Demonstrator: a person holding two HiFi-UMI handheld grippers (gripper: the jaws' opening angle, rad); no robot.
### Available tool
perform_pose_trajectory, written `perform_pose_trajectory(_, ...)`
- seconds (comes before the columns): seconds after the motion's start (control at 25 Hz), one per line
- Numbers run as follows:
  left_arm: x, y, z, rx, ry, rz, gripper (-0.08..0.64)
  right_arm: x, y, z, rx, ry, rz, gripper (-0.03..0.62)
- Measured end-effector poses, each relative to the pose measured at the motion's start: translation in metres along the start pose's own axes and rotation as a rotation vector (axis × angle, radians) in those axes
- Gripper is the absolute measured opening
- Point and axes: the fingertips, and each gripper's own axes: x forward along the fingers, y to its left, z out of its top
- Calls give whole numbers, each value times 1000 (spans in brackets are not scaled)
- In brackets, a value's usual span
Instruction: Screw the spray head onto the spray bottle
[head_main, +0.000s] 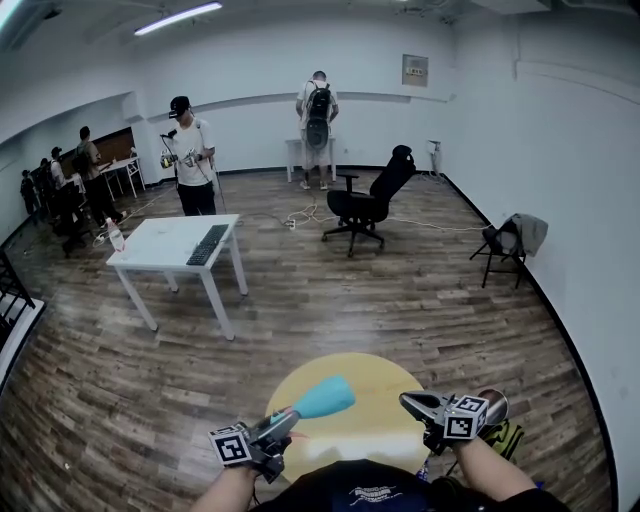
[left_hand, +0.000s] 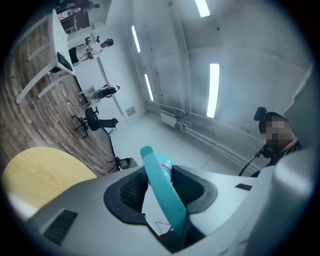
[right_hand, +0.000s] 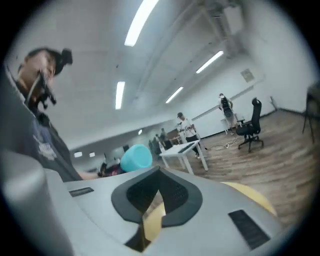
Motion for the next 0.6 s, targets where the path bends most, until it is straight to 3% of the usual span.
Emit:
perform_pose_trajectory(0.08,-2,-1,5,-10,-34,-9,178,-7,-5,6,140,-116,31,17)
perform_pose_trajectory(0.16,-3,-2,5,-20,-52,-15,178,-7,-7,1,187,-145,50,15)
perform_pose_trajectory(0.32,-4,1,1,-32,-57,-9,178,0,7,-9,159,-103,97,15)
perform_pose_trajectory(0.6,-6,-8,-2,-26,-60,-15,178,-2,17,-10,113,-63,95,15)
